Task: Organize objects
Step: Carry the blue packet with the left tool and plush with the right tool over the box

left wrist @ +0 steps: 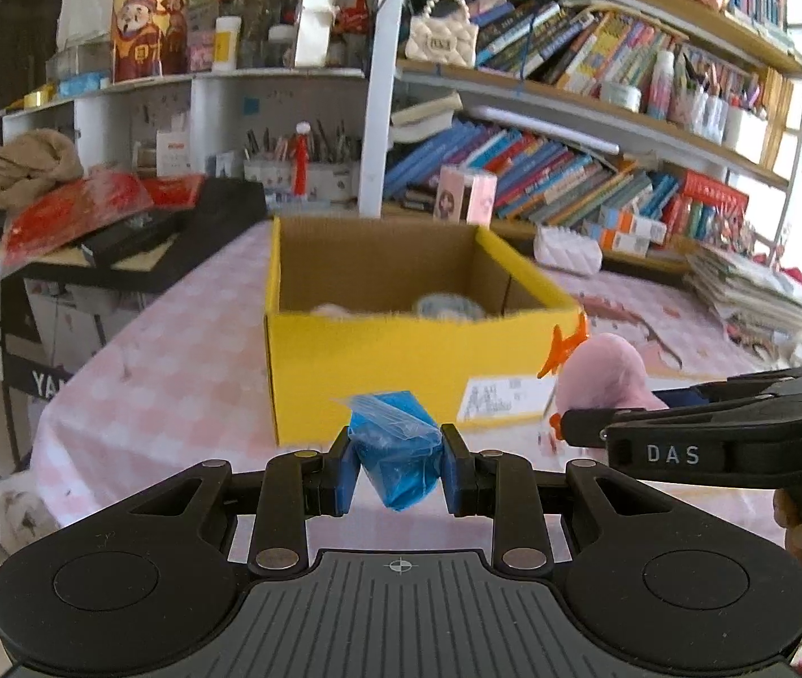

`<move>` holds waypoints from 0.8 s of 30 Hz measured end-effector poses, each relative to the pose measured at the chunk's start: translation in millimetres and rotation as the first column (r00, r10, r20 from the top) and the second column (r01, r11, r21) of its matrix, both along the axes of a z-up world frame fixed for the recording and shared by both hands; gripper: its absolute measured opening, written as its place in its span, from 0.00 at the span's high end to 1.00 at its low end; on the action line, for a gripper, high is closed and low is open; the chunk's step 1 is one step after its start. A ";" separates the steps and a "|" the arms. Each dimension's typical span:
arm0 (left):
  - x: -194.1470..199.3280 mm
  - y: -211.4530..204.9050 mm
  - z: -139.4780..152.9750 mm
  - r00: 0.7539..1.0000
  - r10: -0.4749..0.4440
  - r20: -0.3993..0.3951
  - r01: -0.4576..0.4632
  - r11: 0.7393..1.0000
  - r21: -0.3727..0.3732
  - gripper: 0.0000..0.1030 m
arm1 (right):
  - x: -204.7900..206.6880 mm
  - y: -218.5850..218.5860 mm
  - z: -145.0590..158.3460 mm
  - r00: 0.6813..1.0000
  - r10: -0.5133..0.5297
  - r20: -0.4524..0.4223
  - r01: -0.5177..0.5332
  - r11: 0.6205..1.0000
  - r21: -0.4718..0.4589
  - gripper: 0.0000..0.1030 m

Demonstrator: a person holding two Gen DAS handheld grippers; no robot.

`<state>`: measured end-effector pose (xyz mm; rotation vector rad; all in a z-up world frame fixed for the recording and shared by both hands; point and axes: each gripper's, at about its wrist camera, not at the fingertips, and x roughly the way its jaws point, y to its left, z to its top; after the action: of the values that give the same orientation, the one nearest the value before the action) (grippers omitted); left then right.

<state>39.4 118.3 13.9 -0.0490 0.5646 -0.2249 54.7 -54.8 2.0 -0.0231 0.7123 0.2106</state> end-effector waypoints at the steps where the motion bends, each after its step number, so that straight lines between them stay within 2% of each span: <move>1: 5.2 -1.0 2.4 1.000 0.002 0.009 -0.002 1.000 -0.004 0.73 | 4.1 -1.3 3.4 1.000 -0.003 0.011 0.003 1.000 0.002 0.58; 15: 82.7 -24.4 13.7 0.998 0.039 0.055 -0.039 0.999 0.009 0.73 | 88.0 -16.2 32.9 0.992 0.012 0.128 -0.015 1.000 0.016 0.58; 24: 128.7 -39.6 0.9 0.996 0.085 0.017 -0.086 0.994 0.062 0.73 | 141.0 -18.3 30.3 0.982 0.094 0.163 -0.091 0.995 -0.027 0.58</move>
<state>168.1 78.8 14.8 -0.0109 0.5537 -0.1242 195.7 -73.1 32.3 -0.0916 0.5489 0.2872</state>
